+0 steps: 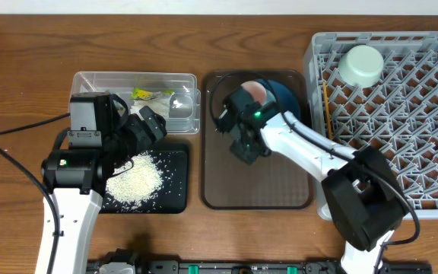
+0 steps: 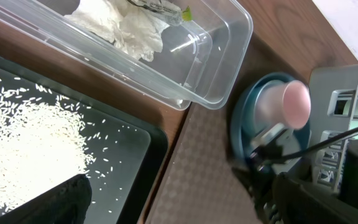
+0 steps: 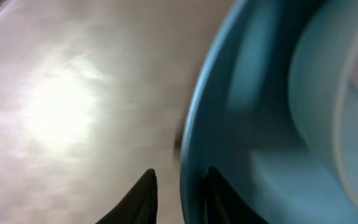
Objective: Sort waste into correct bins and load items into the dishwasher rack
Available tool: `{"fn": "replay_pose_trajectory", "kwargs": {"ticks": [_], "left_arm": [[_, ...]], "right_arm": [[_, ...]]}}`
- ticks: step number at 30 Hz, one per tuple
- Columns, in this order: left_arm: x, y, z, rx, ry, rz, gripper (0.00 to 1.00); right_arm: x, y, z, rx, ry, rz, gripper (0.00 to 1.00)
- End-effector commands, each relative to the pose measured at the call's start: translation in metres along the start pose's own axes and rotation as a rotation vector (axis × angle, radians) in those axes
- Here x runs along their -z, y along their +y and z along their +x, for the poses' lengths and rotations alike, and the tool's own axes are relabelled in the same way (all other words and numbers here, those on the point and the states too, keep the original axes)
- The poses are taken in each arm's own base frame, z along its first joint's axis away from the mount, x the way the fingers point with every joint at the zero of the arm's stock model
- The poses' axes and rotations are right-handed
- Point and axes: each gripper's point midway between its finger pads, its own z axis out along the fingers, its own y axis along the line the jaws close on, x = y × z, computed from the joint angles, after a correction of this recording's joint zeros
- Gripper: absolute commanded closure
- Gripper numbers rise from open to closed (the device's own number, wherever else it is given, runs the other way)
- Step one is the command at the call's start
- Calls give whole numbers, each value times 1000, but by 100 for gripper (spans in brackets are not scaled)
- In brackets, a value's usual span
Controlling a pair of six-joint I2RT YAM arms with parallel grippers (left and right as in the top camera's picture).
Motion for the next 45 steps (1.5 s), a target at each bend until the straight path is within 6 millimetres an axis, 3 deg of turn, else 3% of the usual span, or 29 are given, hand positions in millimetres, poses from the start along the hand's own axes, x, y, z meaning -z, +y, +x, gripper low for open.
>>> {"fn": "replay_pose_trajectory", "kwargs": {"ticks": [1,7,15,21,35,45], "left_arm": [[2,0,-4,-12,-12,-2,4],[2,0,-4,-12,-12,-2,4],[2,0,-4,-12,-12,-2,4],[2,0,-4,-12,-12,-2,4],[2,0,-4,-12,-12,-2,4],[2,0,-4,-12,-12,-2,4]], "right_arm": [[-3,33,5,-1,35,-91,75],[-1,66,21,9,119,-118,78],[1,88,19,69,120,-125,73],[19,87,12,53,67,-118,69],[118,78,-14,50,-225,-78,66],[123,48,-14,-25,-243,-24,65]]}}
